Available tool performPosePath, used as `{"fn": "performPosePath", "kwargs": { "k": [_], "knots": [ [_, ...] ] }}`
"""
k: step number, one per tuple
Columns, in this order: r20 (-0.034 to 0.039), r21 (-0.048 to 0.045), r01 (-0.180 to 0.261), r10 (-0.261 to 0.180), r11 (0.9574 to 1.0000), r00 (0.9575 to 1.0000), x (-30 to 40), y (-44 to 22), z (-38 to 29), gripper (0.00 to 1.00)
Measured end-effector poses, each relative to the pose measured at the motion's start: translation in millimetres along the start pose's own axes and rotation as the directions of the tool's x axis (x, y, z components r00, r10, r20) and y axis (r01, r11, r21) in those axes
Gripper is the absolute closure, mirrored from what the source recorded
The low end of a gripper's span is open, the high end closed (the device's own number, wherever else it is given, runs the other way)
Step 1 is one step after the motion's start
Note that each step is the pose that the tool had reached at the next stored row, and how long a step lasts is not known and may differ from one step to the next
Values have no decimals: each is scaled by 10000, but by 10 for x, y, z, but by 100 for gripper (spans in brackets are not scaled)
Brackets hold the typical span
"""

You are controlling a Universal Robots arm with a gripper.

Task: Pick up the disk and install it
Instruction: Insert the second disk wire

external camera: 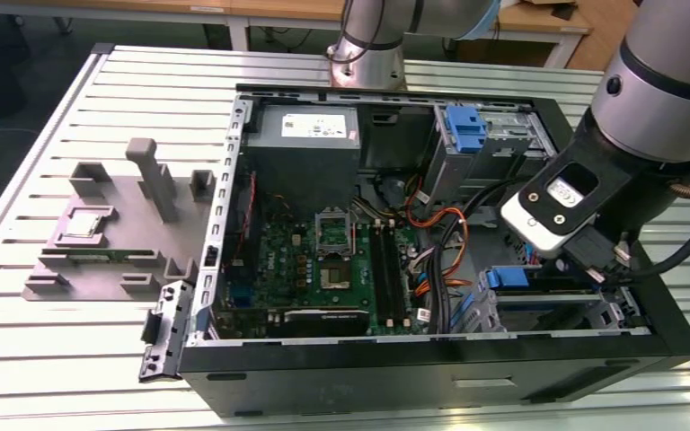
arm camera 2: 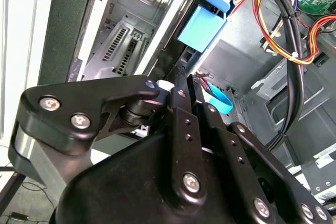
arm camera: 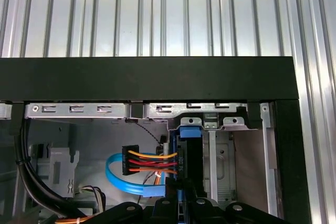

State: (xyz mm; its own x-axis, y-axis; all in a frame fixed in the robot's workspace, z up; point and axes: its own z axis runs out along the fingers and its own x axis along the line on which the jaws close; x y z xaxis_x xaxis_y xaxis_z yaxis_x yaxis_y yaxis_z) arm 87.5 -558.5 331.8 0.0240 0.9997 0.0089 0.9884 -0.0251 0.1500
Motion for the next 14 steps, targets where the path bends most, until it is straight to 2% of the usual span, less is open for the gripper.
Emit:
{"fn": "performPosePath", "kwargs": {
  "k": [14],
  "knots": [
    [-26,1,-4,4,10000,10000,-22,-4,30,84]
  ]
}}
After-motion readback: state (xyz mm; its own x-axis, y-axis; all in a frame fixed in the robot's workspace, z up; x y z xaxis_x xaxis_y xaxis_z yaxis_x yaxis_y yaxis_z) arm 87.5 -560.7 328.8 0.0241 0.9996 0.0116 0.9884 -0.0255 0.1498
